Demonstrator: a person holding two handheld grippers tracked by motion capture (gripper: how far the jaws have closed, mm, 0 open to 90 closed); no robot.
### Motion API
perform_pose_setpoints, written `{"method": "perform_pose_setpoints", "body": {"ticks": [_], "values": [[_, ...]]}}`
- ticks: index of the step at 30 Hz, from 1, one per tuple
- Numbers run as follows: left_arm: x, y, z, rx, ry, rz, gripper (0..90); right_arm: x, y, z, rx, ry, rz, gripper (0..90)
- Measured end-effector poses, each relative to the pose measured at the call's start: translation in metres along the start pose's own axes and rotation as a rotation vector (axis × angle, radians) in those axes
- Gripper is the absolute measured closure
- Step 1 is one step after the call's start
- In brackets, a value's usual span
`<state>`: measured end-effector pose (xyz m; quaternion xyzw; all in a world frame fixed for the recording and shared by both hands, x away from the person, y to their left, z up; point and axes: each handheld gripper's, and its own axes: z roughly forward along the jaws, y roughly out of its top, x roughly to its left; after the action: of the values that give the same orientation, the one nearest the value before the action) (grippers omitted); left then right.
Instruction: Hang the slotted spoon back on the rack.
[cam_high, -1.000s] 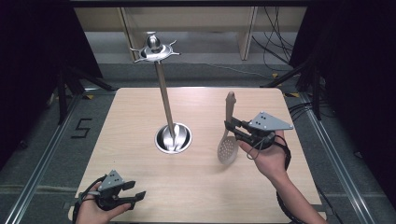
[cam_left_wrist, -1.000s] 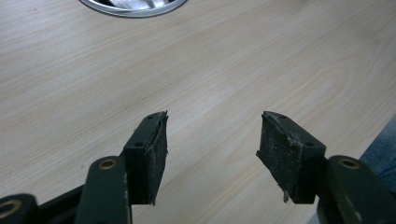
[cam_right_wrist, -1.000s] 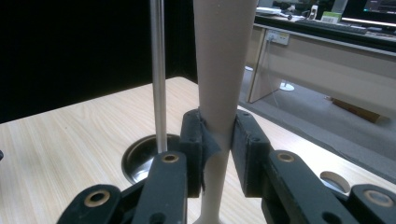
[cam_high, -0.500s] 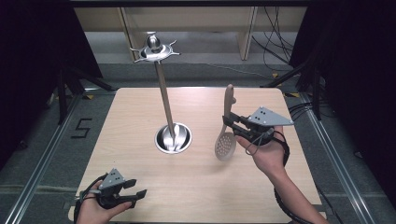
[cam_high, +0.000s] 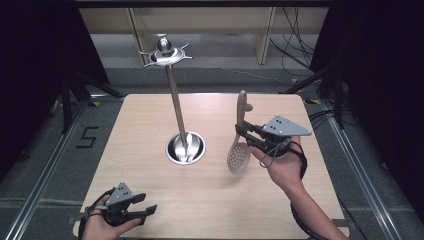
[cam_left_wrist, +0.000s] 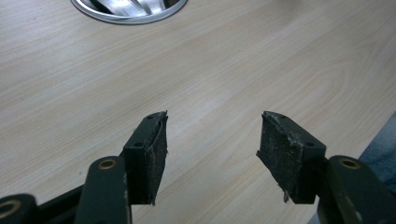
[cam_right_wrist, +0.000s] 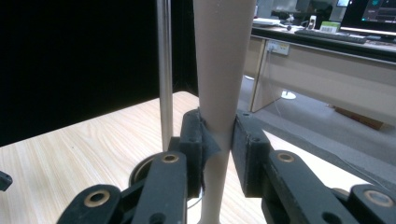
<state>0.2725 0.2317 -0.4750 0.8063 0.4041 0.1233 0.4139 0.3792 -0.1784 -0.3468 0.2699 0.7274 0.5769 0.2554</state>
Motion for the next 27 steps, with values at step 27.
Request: {"method": "perform_pose_setpoints", "body": {"ticks": [27], "values": [[0.0,0.001,-0.008,-0.041,0.028,-0.003,40.8,0.003,0.013,0.015,0.005,0.006,0.03,75.8]]}}
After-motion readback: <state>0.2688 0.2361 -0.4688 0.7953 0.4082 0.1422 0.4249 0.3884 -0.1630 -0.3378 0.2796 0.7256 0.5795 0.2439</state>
